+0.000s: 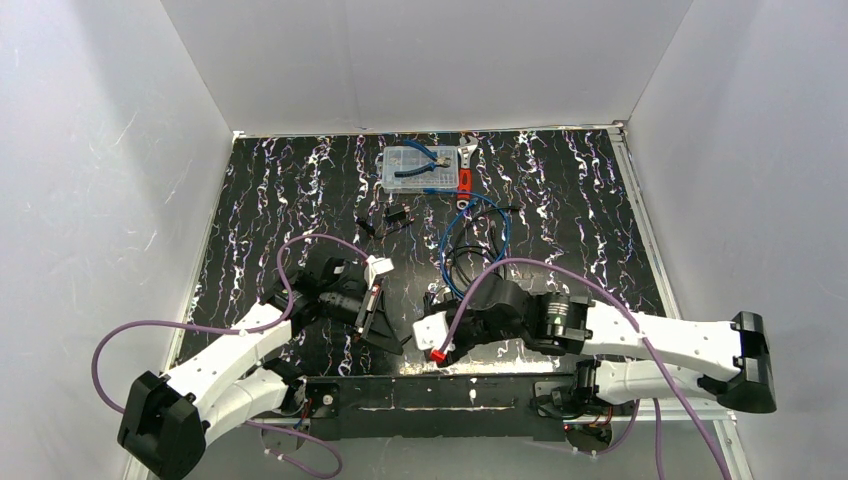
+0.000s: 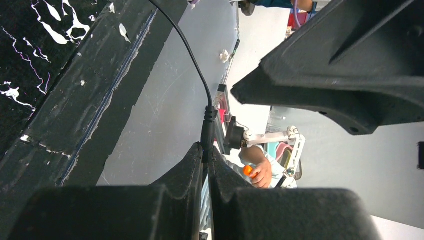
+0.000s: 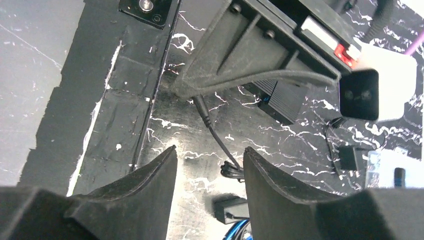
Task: Insert the plug into the switch port
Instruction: Pick up the power from the center of the board.
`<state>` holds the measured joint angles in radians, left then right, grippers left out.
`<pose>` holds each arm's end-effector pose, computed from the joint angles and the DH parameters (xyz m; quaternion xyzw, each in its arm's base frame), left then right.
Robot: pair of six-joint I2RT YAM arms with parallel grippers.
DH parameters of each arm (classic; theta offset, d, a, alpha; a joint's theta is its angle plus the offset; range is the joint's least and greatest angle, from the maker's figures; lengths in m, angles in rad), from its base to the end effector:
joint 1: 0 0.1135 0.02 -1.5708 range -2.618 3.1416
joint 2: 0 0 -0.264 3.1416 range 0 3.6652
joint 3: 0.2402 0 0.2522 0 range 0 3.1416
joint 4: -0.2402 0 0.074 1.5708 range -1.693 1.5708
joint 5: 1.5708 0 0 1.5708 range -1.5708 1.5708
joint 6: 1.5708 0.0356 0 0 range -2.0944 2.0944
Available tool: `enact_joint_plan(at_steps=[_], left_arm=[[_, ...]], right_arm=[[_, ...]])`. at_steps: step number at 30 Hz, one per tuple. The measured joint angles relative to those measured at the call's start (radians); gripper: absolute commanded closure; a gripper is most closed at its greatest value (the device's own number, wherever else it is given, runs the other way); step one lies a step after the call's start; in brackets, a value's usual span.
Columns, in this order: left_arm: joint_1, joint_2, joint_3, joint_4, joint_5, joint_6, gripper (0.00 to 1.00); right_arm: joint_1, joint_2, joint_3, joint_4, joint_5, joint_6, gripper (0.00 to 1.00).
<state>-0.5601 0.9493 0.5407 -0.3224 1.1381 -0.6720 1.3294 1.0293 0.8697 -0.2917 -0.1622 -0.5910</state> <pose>0.1363 -0.1236 0.2265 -0.1763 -0.7803 0.6000 0.0040 0.0502 0.2281 0.3124 -0.7166 0.4490 0.2550 0.4688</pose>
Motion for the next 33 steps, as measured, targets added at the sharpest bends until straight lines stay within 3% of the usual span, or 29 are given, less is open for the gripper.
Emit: enact_joint_plan(at_steps=[14, 33], left_arm=[[-0.024, 0.000, 0.000, -0.001, 0.000, 0.007, 1.00], [-0.035, 0.003, 0.000, -0.010, -0.003, 0.010, 1.00]], right_arm=[[0.063, 0.134, 0.058, 0.004, 0.050, -0.102, 0.61], [0.081, 0.189, 0.086, -0.019, 0.046, -0.121, 0.81]])
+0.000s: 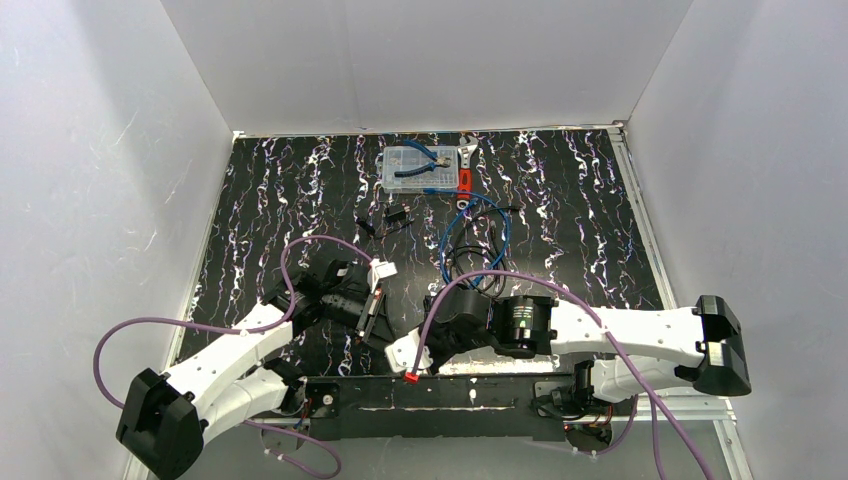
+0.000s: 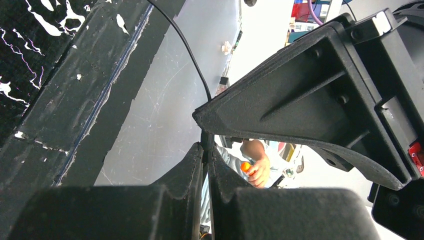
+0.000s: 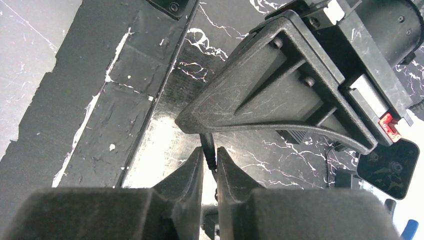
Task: Insert the plug into the switch port
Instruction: Pick up the power from the center of the board.
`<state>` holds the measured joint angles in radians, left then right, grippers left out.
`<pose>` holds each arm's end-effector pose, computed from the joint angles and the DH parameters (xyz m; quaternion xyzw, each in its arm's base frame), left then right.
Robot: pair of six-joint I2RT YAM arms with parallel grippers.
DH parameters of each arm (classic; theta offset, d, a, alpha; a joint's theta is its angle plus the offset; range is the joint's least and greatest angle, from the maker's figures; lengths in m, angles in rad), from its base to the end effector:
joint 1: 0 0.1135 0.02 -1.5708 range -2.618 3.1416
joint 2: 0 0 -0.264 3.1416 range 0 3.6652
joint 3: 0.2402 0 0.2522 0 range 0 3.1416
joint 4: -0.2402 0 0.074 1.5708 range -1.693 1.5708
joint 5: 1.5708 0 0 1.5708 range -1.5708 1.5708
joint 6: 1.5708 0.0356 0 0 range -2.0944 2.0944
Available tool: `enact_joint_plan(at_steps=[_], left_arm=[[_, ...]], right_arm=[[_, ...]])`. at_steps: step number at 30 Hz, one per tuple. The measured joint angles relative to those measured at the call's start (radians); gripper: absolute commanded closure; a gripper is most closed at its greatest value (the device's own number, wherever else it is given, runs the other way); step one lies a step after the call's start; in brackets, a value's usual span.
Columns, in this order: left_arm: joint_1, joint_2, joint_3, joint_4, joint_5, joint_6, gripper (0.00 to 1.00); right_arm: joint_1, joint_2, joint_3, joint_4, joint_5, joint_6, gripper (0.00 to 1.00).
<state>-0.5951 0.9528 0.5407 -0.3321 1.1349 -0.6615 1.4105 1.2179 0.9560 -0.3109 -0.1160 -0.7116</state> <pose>0.1318 -0.1282 0.2252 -0.1901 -0.7790 0.5973 0.0153 0.0395 0.2700 0.2965 -0.7787 0.4035 0.2114 0.4314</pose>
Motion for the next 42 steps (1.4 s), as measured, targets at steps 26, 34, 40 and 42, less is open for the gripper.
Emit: enact_joint_plan(at_steps=[26, 34, 40, 42], left_arm=[[-0.004, -0.071, 0.064, -0.080, -0.080, 0.045, 0.42], [-0.004, -0.121, 0.140, -0.182, -0.268, 0.088, 0.33], [-0.004, -0.139, 0.167, -0.268, -0.445, 0.107, 0.17], [-0.004, -0.143, 0.181, -0.293, -0.509, 0.108, 0.09]], right_arm=[[0.005, -0.027, -0.089, 0.072, -0.010, 0.131, 0.99], [0.005, -0.121, -0.195, 0.144, -0.007, 0.221, 0.99], [0.004, -0.159, -0.250, 0.196, 0.006, 0.279, 0.99], [0.003, -0.156, -0.252, 0.205, 0.021, 0.303, 0.99]])
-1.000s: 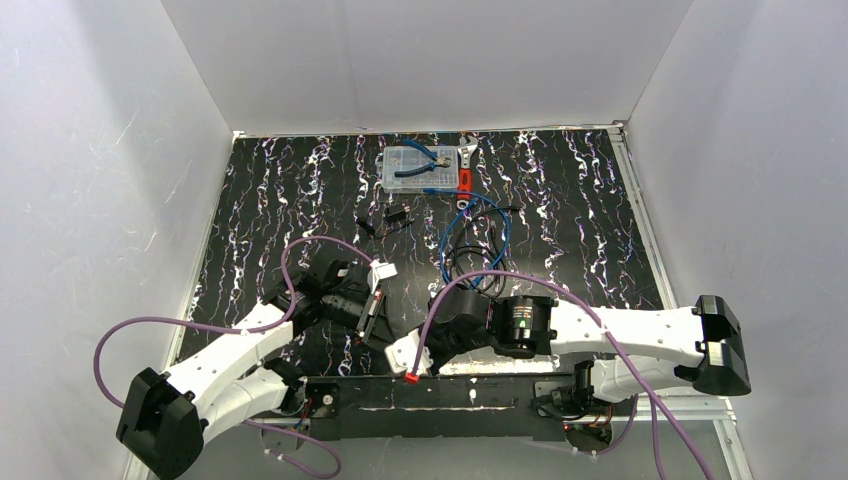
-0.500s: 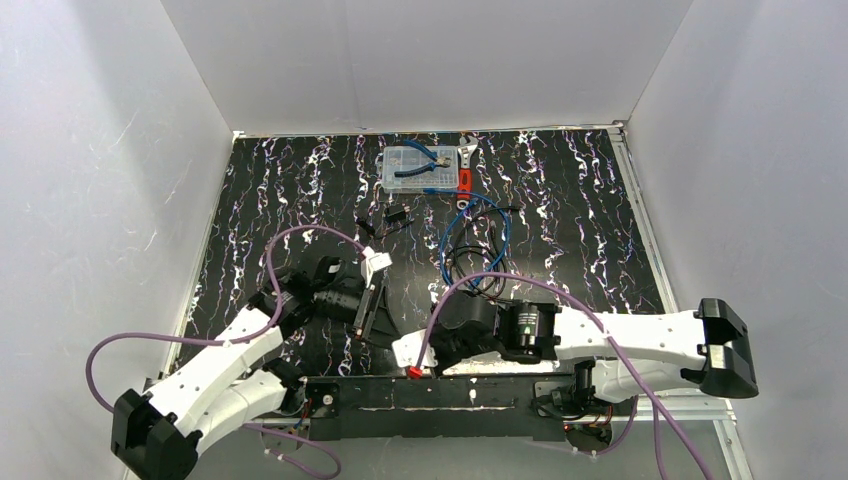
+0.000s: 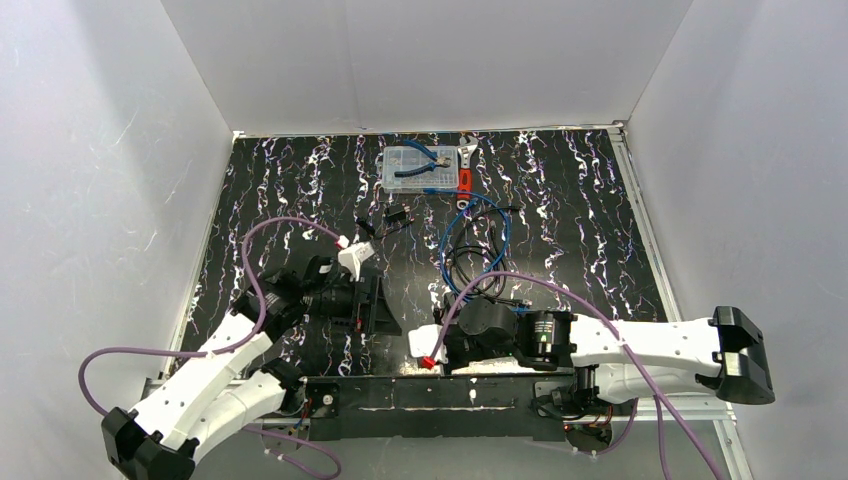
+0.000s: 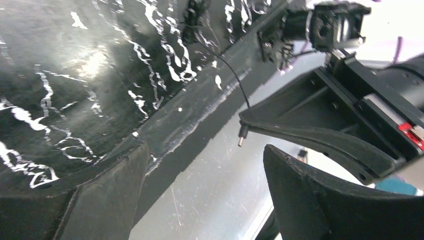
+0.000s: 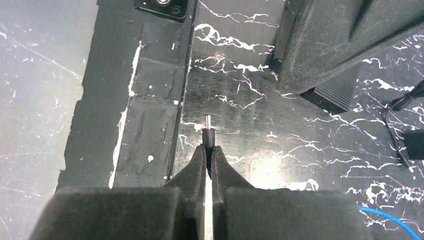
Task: Insert the plug into the switch port
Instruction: Pick up the power from the center of the board, then insert the power into the switch port.
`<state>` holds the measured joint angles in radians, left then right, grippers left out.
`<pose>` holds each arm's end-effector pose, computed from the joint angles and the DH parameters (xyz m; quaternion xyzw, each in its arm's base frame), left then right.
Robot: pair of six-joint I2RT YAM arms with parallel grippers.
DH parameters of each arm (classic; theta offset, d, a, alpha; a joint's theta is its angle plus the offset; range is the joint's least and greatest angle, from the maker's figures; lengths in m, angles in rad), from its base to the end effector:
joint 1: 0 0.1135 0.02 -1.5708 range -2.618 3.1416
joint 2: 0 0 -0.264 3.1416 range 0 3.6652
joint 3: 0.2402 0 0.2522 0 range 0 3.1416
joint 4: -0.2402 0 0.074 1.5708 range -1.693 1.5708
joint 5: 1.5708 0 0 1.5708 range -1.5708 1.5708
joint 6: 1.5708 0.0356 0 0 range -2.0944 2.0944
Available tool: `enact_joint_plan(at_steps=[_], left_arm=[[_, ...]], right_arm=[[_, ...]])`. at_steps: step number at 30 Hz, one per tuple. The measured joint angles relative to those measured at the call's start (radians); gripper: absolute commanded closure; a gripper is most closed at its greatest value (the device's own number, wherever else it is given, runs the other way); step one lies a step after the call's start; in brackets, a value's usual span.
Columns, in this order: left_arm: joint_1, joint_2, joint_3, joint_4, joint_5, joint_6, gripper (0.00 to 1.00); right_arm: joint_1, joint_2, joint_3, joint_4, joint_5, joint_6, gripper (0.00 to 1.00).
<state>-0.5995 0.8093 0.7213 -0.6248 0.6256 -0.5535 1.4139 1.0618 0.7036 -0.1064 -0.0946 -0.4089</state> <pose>0.1244 -0.1103 0.2756 0.1479 0.8621 -0.4503 0.1793 0.0341 0.2372 0.2653 -0.6870 0.5011 0.2880 0.4405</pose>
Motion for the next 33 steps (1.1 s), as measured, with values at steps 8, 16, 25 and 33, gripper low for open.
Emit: enact_joint_plan(at_steps=[8, 16, 25, 33], left_arm=[[0.000, -0.011, 0.032, -0.049, -0.235, -0.016, 0.02], [0.001, 0.085, 0.070, -0.066, -0.481, -0.023, 0.02], [0.066, 0.220, 0.097, -0.064, -0.693, -0.015, 0.02], [0.262, 0.302, 0.090, -0.027, -0.724, -0.004, 0.02]], right_arm=[[-0.008, 0.073, 0.000, 0.036, 0.116, 0.101, 0.99], [-0.053, 0.132, 0.000, 0.039, 0.175, 0.201, 0.99], [-0.078, 0.217, 0.007, 0.093, 0.218, 0.269, 0.99], [-0.079, 0.243, 0.009, 0.145, 0.214, 0.284, 0.99]])
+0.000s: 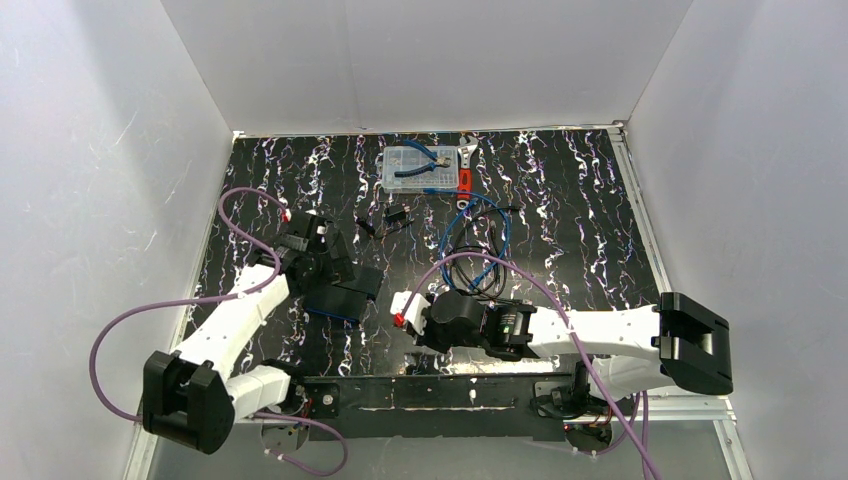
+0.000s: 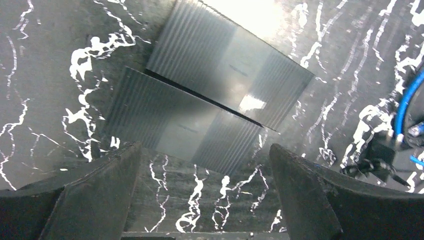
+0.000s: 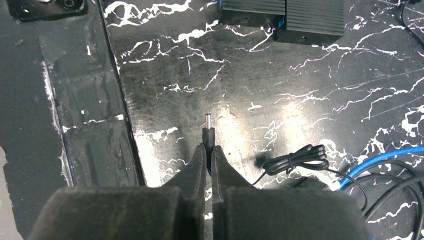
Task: Insert the plug into the switch port
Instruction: Insert the power into the switch port.
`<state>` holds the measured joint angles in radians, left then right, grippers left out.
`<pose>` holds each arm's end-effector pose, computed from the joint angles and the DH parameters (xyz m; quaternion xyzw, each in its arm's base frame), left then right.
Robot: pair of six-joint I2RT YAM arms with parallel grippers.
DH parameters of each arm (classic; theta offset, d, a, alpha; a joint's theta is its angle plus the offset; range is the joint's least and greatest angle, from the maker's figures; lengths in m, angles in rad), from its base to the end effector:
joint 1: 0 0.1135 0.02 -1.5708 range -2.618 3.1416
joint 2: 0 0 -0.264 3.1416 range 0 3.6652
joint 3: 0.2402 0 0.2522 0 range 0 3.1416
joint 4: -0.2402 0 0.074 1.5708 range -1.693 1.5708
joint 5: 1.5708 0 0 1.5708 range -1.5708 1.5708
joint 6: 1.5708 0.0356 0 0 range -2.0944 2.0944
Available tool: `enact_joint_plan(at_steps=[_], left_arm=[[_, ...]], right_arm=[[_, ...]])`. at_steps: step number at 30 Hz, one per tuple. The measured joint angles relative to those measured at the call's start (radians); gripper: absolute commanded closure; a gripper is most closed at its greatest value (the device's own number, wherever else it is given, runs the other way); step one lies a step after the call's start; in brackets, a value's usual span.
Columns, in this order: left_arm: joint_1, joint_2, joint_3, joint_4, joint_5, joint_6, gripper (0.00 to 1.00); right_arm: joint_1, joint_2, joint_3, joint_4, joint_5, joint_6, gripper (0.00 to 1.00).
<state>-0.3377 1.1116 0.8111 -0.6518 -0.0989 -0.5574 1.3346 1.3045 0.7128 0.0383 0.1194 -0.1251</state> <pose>0.2070 -0.0690 0.2458 -0.1192 0.9440 -0.0891 0.2944 0.0697 0.2716 0.2239 -0.5596 0.6691 0.2335 0.4296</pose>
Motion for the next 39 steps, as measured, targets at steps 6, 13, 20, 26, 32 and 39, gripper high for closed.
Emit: enact_joint_plan(at_steps=[6, 13, 20, 26, 32, 39], left_arm=[[0.071, 0.068, -0.001, 0.018, -0.009, 0.069, 0.02], [0.130, 0.137, -0.001, 0.026, -0.022, 0.173, 0.02], [0.159, 0.256, -0.001, 0.060, 0.028, 0.231, 0.03], [0.163, 0.301, 0.002, 0.083, 0.127, 0.263, 0.10], [0.164, 0.307, -0.006, 0.091, 0.208, 0.274, 0.15], [0.119, 0.295, -0.023, 0.095, 0.284, 0.258, 0.18]], right_arm=[[0.000, 0.000, 0.000, 0.042, -0.035, 0.015, 0.99], [0.000, -0.002, -0.004, 0.088, -0.053, 0.020, 0.99], [0.000, -0.029, -0.025, 0.115, -0.063, 0.021, 0.99], [0.000, -0.049, -0.042, 0.123, -0.064, 0.021, 0.99], [0.000, -0.059, -0.042, 0.123, -0.067, 0.022, 0.99], [0.000, -0.069, -0.042, 0.105, -0.053, 0.033, 0.99]])
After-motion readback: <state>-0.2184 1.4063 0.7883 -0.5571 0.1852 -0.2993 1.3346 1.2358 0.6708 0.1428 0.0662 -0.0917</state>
